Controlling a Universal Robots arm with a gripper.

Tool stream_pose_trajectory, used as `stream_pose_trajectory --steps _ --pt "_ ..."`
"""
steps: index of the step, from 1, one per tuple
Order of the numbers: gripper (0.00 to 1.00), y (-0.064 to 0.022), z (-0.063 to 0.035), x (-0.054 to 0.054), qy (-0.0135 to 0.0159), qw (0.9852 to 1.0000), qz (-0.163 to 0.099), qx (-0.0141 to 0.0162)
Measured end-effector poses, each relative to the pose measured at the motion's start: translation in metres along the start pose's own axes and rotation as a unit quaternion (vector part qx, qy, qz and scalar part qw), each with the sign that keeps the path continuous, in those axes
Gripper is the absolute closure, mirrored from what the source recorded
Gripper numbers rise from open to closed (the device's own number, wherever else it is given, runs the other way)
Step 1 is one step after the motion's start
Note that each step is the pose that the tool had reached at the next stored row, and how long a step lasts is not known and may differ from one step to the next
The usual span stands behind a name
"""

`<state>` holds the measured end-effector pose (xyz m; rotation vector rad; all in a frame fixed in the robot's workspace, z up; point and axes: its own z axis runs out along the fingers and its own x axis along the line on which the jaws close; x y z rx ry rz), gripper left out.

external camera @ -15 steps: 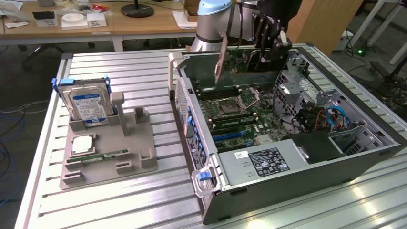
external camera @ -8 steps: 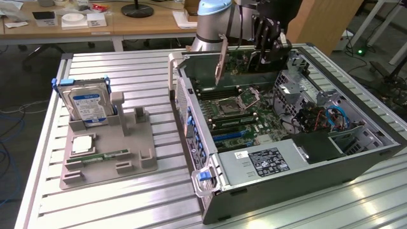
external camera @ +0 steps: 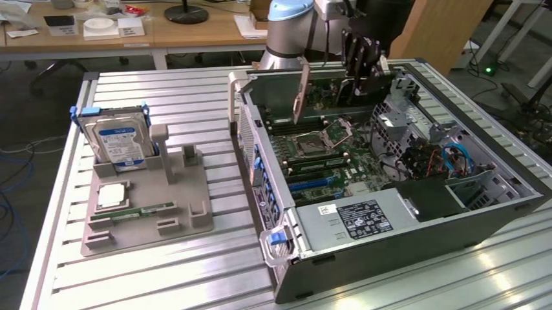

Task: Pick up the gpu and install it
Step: 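Insert the gpu into the slot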

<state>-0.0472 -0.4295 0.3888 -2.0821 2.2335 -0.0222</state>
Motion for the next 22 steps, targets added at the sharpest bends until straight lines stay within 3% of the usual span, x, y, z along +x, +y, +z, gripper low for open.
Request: stream_pose_trajectory --steps 8,11,16,19,22 --pt "0.72 0.0033 0.0158 0.004 0.0010 1.0000 -0.001 -0.0041" --pt "0.72 0.0060 0.0192 0.004 0.0042 1.0000 -0.001 -0.0058" --pt "0.72 0.0064 0.0250 0.005 0.0108 0.9999 -0.002 -0.0054" --pt "0.72 0.0071 0.0285 0.005 0.0114 0.9999 -0.002 -0.0054" --pt "0.72 0.0148 0.0333 0.006 0.0116 0.9999 -0.002 -0.0053"
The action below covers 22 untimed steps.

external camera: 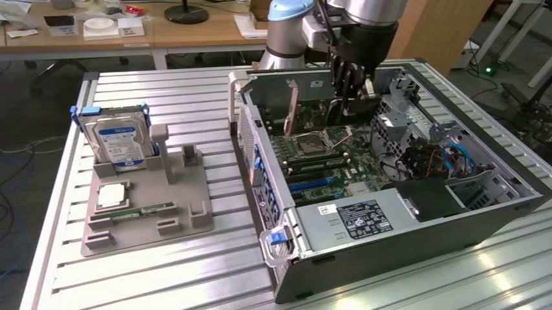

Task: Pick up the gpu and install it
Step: 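Insert the gpu into the slot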

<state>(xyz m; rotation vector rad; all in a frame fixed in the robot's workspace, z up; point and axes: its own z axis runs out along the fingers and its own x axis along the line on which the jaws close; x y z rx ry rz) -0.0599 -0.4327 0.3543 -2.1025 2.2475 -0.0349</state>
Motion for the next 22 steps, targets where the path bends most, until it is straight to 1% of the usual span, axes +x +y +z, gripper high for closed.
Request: stream_pose_trajectory --steps 3,8,12,14,16,20,22 --pt "0.72 0.0027 0.0054 0.000 0.0012 1.0000 0.000 -0.0003" --pt "0.72 0.0036 0.0144 0.001 0.0014 1.0000 0.000 -0.0003" --pt "0.72 0.0129 0.0211 0.001 0.0018 1.0000 0.000 -0.0003" --pt "0.72 0.0137 0.0247 0.002 0.0023 1.0000 0.002 -0.0002" --pt "0.72 0.0138 0.0278 0.006 0.0025 1.0000 0.003 -0.0002" --pt "0.72 0.0133 0.0322 0.018 0.0024 1.0000 0.003 -0.0001" --pt "0.72 0.0131 0.0347 0.022 0.0024 1.0000 0.003 -0.0001"
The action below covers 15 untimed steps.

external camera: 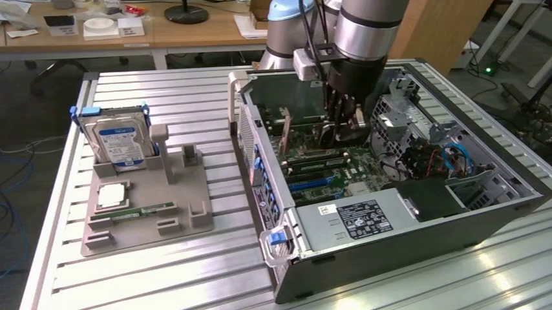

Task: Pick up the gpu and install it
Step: 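Insert the gpu into the slot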

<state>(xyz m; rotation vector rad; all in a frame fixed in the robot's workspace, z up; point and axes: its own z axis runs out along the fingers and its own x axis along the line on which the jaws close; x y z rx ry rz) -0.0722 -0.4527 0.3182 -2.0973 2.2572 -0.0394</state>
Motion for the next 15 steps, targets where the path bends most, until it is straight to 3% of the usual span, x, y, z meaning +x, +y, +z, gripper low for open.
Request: stream_pose_trajectory --steps 15 --pt "0.72 0.0042 0.0269 0.002 0.0001 1.0000 0.000 0.0000"
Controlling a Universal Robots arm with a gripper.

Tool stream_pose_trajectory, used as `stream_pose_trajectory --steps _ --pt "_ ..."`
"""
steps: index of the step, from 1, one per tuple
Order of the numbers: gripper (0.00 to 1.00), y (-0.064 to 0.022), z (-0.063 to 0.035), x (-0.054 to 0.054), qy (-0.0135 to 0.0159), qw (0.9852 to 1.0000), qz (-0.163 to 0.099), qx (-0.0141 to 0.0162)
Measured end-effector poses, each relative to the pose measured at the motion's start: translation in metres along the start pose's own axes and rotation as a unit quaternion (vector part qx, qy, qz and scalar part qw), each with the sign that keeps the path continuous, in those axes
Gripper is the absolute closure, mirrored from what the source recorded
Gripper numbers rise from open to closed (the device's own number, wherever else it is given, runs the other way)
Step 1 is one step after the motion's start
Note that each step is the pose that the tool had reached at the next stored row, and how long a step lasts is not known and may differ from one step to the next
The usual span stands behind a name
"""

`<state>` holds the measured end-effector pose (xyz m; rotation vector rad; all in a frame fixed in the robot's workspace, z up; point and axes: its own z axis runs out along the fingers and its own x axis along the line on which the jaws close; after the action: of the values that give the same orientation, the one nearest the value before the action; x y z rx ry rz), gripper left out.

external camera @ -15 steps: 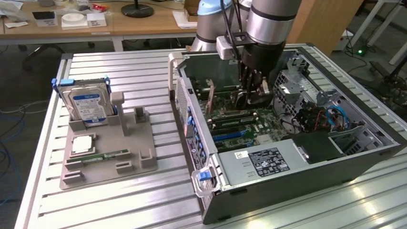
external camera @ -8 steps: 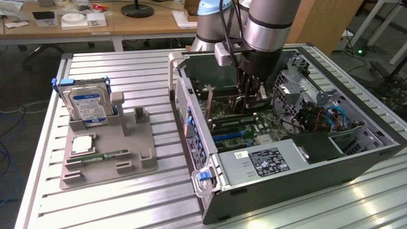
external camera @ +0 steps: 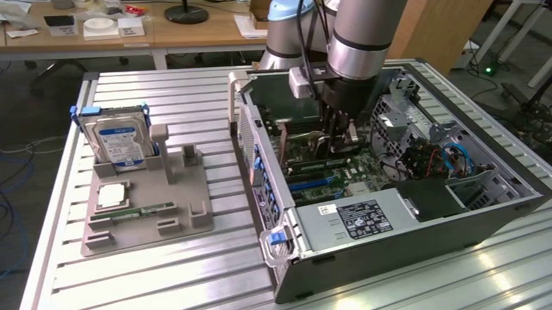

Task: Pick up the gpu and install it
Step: 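Insert the gpu into the slot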

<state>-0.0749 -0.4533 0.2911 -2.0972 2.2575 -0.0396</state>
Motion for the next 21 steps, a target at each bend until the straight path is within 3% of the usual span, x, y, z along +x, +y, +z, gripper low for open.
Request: stream_pose_trajectory --steps 15,21 --pt "0.72 0.0018 0.0272 0.004 -0.0008 0.9999 -0.014 -0.0013" --pt "0.72 0.0064 0.0370 0.007 -0.0007 0.9999 -0.014 -0.0019"
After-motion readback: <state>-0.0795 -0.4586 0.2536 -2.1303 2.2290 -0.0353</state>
